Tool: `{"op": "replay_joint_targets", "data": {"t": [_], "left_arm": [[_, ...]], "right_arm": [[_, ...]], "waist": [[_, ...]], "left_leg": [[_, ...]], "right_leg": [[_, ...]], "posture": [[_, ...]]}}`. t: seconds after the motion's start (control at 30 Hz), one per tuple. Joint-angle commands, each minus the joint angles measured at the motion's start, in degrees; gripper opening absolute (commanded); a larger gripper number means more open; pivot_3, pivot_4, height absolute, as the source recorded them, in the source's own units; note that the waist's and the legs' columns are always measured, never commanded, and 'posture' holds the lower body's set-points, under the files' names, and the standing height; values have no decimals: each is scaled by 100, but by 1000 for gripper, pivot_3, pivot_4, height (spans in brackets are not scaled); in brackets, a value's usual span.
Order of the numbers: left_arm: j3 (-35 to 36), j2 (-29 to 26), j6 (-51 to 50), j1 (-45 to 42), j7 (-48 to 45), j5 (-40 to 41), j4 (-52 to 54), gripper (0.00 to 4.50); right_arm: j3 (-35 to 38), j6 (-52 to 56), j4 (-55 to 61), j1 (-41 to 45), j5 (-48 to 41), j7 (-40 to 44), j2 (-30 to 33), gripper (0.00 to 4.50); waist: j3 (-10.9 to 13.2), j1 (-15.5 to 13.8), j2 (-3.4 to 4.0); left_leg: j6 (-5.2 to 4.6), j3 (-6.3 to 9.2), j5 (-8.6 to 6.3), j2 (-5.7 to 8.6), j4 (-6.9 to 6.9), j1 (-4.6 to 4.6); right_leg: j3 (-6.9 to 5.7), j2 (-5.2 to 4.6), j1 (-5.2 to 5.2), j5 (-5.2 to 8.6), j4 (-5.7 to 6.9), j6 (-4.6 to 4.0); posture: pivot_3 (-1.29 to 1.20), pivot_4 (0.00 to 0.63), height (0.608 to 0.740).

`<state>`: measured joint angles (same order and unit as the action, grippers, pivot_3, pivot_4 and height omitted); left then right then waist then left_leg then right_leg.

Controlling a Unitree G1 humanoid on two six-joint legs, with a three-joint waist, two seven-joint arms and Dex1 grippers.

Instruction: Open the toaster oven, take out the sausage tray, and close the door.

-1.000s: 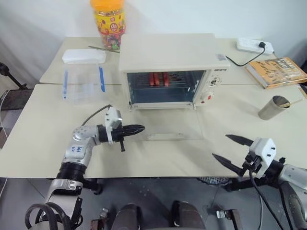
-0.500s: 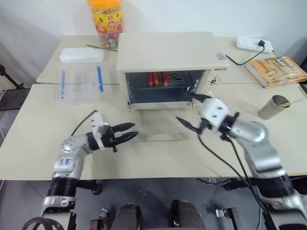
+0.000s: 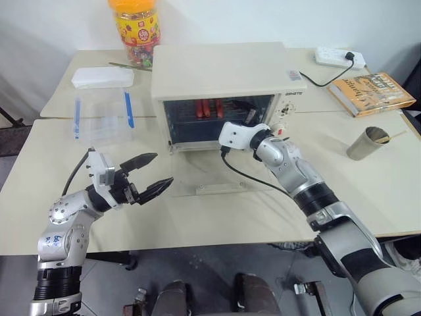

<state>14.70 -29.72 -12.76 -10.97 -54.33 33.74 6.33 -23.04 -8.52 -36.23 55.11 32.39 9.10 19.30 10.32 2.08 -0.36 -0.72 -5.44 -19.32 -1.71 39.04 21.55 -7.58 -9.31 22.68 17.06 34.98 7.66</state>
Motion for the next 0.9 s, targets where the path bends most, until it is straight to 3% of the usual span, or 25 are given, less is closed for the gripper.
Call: {"op": "replay_joint_targets", "data": {"t": [0.03, 0.33, 0.37, 0.9], "left_arm": [[17, 33, -19, -16, 99, 133, 267, 4500], [-165, 47, -129, -559, 36, 124, -7, 4500], [-207, 41, -99, -675, -5, 88, -87, 4500], [-250, 97, -150, -2714, -222, 3, -1801, 4500]], "right_arm": [[-55, 24, -393, 297, 173, -269, -136, 3264], [-34, -202, -603, 544, 186, -398, -188, 225], [-23, -205, -571, 547, 208, -416, -179, 64], [-14, -472, 270, 357, 270, 63, 71, 59]], "waist": [[0, -1, 0], [0, 1, 0], [-1, 5, -1], [1, 101, -3]], "left_leg": [[0, 0, 0, 0, 0, 0], [0, 0, 0, 0, 0, 0], [0, -3, 0, -1, 0, 1], [4, -2, -1, 3, -4, 33]], "right_leg": [[1, 0, 0, 0, 0, 0], [1, 0, 0, 0, 0, 0], [-1, 2, 0, 0, 0, 0], [-25, 7, 12, 0, -6, 0]], "posture": [[0, 150, 740], [0, 150, 740], [0, 150, 740], [0, 150, 740]]}}
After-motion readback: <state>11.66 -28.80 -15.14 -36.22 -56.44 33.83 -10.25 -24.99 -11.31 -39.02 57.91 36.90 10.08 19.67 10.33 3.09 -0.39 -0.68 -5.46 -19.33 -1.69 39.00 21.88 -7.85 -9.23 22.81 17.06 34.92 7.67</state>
